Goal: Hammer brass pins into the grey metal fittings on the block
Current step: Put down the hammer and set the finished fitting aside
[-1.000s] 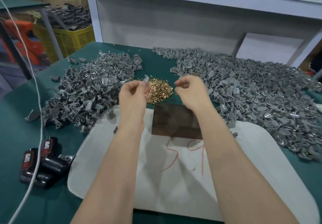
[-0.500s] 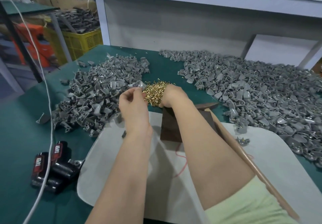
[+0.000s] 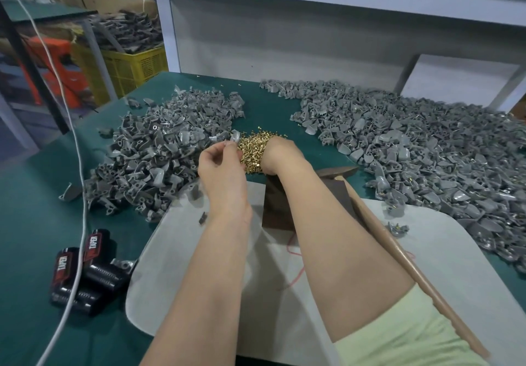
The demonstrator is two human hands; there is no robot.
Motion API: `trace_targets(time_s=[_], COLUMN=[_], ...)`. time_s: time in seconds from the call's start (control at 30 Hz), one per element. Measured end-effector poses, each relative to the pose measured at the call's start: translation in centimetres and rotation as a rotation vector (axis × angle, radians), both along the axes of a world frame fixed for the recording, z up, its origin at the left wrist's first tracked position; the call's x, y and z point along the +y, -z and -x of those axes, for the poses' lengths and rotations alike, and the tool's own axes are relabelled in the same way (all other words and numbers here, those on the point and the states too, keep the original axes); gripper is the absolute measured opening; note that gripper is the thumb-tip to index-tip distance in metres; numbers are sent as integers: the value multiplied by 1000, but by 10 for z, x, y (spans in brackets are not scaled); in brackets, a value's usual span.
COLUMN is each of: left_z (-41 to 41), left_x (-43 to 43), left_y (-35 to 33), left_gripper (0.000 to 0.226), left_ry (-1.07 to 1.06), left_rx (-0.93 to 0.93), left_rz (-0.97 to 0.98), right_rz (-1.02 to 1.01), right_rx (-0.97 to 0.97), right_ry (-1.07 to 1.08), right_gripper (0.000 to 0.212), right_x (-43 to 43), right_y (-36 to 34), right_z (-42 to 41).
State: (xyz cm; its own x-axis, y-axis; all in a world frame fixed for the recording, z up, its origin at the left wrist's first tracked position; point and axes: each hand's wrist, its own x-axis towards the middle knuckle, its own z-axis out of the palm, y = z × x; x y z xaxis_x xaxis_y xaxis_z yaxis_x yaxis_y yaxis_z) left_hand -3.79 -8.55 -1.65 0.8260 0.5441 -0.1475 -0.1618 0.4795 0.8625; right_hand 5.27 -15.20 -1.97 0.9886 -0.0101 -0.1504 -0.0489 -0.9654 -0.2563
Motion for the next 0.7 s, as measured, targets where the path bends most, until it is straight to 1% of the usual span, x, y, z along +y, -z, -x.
trace_targets(time_s=[0.1, 0.2, 0.23, 0.3, 0.33, 0.43, 0.53, 0.6, 0.7], left_z=[0, 1, 1, 1, 0, 0, 0, 0, 0], left_x=[-1, -3, -3, -3, -4, -3, -3, -3, -3], left_y=[0, 1, 1, 2, 2, 3, 3, 3, 4], left_gripper=[11, 14, 16, 18, 18, 17, 16, 16, 16], left_ry=[9, 9, 10, 16, 22, 43, 46, 50, 78], left_rx=[2, -6, -10, -19, -24, -31, -29, -26, -25], left_rz=[-22, -88, -110, -145, -153, -170, -180, -189, -288], right_rz=[4, 28, 33, 13, 13, 39, 48, 65, 11], right_rx=[12, 60, 55, -16, -31, 70, 41, 0, -82], right_ry=[29, 50, 35, -22, -40, -34, -32, -30, 10], right_gripper=[43, 46, 44, 34, 33, 51, 40, 37, 32], right_x=[1, 4, 4, 3, 4, 5, 3, -3, -14], right_y=[0, -1, 0, 4, 4, 3, 2, 3, -2], right_z=[-2, -2, -3, -5, -5, -7, -8, -7, -2])
